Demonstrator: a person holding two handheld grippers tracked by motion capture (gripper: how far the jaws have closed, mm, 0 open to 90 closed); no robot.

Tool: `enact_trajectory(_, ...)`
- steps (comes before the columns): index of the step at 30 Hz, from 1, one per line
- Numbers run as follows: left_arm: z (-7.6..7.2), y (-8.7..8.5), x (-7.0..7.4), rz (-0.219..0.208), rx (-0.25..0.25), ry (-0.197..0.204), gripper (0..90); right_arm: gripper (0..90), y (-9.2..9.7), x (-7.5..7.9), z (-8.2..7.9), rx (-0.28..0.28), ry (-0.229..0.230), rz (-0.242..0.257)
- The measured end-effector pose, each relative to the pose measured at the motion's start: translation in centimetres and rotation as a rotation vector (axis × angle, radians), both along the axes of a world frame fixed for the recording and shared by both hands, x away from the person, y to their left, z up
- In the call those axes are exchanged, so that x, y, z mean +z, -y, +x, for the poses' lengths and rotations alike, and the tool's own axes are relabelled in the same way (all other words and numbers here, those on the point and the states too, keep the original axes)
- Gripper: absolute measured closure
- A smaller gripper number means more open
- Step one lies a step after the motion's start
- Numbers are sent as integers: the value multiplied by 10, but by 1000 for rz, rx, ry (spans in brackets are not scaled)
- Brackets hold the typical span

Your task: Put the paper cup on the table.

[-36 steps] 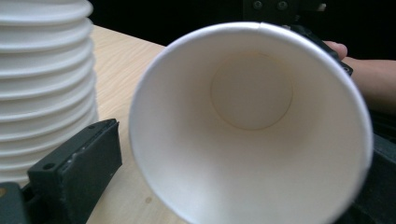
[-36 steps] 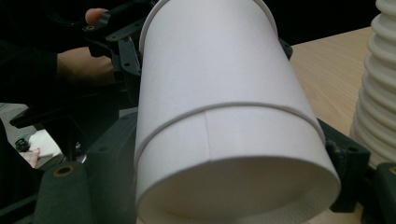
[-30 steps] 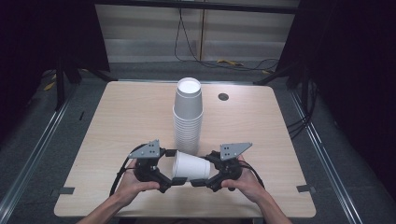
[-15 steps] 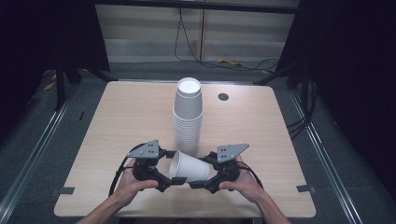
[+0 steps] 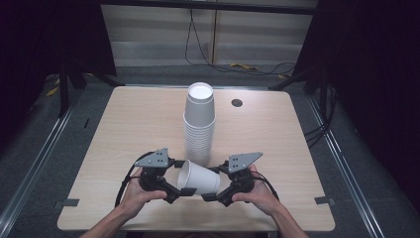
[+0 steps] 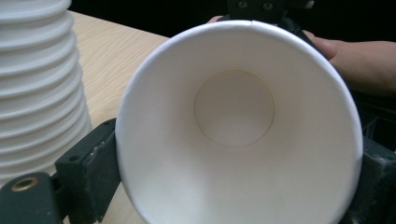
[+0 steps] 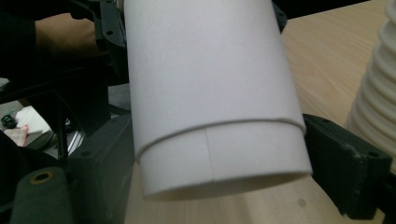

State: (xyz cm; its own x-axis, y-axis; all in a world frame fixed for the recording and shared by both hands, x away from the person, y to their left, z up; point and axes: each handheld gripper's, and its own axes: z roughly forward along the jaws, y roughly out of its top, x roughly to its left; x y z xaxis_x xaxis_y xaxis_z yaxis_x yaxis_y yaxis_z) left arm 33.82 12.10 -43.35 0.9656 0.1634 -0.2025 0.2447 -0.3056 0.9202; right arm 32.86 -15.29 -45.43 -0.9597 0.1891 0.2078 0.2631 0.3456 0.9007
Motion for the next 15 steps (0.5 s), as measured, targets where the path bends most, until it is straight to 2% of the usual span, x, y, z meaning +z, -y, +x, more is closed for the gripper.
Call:
enact_trajectory(5,3,-4,-1,11,46,-7,88,137,5,2,1,-24,7,-5)
enact_trajectory(12,6,-9,-3,46,65,-10,88,137,12,5,2,-62,22,-11)
enact_trajectory(15,9,-10,-3,59,82,-10,88,137,13,4,5,-72,11,-5)
